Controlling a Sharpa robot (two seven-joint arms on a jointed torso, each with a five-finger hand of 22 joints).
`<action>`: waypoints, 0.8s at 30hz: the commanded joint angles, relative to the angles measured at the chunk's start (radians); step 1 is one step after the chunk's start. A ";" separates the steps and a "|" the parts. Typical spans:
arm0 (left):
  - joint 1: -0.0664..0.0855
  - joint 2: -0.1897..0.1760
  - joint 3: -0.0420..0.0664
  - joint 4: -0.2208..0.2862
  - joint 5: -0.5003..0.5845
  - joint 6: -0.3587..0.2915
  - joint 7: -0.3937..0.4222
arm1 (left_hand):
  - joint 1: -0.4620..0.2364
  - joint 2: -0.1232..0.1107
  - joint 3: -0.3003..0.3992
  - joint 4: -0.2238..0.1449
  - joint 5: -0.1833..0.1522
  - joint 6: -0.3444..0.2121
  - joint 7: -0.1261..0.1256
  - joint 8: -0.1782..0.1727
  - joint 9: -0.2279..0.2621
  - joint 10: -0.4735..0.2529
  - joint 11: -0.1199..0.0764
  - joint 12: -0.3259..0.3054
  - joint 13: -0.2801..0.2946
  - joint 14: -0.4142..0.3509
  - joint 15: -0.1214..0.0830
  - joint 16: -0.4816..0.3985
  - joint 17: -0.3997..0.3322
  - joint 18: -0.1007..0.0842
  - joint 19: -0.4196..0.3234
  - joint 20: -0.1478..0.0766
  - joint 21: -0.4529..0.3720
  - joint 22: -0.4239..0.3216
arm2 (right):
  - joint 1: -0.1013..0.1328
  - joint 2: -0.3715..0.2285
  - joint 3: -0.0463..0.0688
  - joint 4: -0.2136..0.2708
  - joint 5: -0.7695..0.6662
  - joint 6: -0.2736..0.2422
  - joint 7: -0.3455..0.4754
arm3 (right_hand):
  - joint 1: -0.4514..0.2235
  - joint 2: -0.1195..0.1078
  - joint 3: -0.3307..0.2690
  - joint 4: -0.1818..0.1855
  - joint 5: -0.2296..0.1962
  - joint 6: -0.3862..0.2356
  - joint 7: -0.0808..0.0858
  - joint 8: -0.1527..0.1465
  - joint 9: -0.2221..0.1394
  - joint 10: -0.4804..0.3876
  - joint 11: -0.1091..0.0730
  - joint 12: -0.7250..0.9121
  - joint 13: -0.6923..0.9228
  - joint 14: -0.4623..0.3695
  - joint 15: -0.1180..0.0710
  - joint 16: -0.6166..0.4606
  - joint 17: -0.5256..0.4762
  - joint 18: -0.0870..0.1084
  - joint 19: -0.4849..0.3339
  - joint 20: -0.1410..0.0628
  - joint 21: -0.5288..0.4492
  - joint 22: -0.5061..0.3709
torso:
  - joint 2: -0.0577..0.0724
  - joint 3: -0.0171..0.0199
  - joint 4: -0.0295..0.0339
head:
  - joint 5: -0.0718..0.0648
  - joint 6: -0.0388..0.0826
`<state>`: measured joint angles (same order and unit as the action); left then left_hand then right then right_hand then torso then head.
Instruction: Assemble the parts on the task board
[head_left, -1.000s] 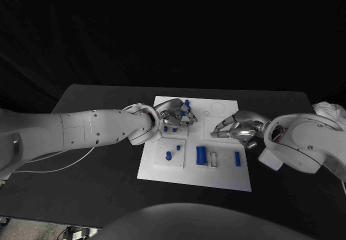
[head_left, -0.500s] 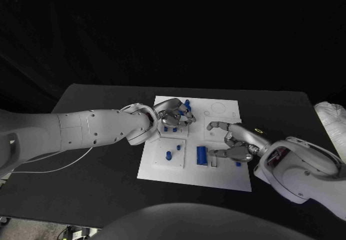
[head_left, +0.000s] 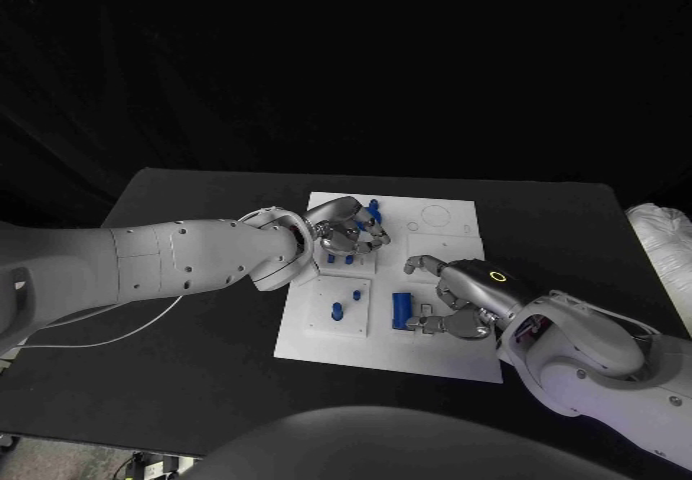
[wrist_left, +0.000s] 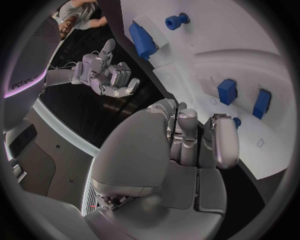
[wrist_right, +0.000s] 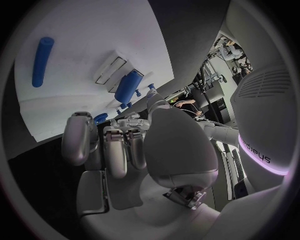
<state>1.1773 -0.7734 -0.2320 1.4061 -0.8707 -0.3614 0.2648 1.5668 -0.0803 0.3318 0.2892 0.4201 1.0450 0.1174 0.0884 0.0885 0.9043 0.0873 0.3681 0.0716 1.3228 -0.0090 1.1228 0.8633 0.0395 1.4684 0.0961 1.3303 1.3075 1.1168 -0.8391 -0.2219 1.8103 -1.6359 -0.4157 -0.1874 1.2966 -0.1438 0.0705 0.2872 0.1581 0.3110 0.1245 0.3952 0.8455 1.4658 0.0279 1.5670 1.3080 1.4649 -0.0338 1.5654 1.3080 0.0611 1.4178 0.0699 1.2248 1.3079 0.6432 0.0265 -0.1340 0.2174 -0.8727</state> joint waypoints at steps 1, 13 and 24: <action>0.000 0.000 0.001 0.004 0.001 -0.002 0.010 | 0.011 0.002 0.006 -0.002 -0.005 0.008 0.002 0.003 0.001 0.005 -0.001 0.005 0.000 -0.003 0.007 0.005 -0.001 0.014 -0.001 0.007 -0.005 0.193 | -0.007 0.005 0.000 -0.004 -0.050 -0.017 -0.005 | 0.006 0.010 0.003 -0.004 0.020 0.007 0.001 0.018 -0.002 0.105 0.002 0.004 0.263 0.106 0.001 0.005 0.263 0.011 0.004 0.005 0.004 0.166 | 0.000 0.0010 0.0007 | 0.004 0.000; 0.000 -0.001 0.001 0.005 0.001 0.001 0.007 | 0.013 0.003 0.009 -0.002 -0.006 0.008 0.002 0.004 0.001 0.005 -0.001 0.005 0.000 -0.004 0.007 0.004 -0.002 0.014 -0.001 0.007 -0.006 0.192 | -0.028 0.015 0.000 -0.019 -0.037 0.028 0.000 | 0.017 0.021 0.003 -0.015 0.105 -0.008 -0.001 0.077 -0.016 0.105 0.000 0.004 0.263 0.106 -0.001 0.005 0.263 0.012 0.002 0.003 0.001 0.165 | 0.000 -0.0003 -0.0006 | 0.002 0.000; 0.000 -0.001 0.001 0.006 0.001 0.005 0.006 | 0.015 0.004 0.014 -0.002 -0.006 0.007 0.003 0.004 0.001 0.005 -0.001 0.005 -0.001 -0.005 0.008 0.003 -0.004 0.014 -0.002 0.007 -0.006 0.192 | -0.041 0.020 0.000 -0.028 -0.033 0.054 -0.006 | 0.035 0.020 0.010 -0.035 0.242 -0.071 0.004 0.121 -0.052 0.105 0.003 0.004 0.263 0.106 0.002 0.005 0.263 0.013 0.000 0.005 -0.005 0.164 | 0.000 0.0007 0.0007 | 0.002 0.000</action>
<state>1.1773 -0.7759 -0.2320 1.4092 -0.8707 -0.3610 0.2637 1.5709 -0.0762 0.3385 0.2879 0.4201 1.0450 0.1173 0.0884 0.0883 0.9042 0.0873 0.3681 0.0716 1.3192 -0.0054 1.1228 0.8604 0.0394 1.4684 0.0961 1.3303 1.3075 1.0769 -0.8202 -0.2223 1.7831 -1.6598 -0.3961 -0.1884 1.3228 -0.1279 0.0819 0.2568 0.3970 0.2461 0.1281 0.5107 0.7951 1.4652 0.0272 1.5670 1.3077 1.4648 -0.0339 1.5654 1.3077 0.0610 1.4179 0.0698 1.2248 1.3077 0.6428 0.0268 -0.1342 0.2201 -0.8727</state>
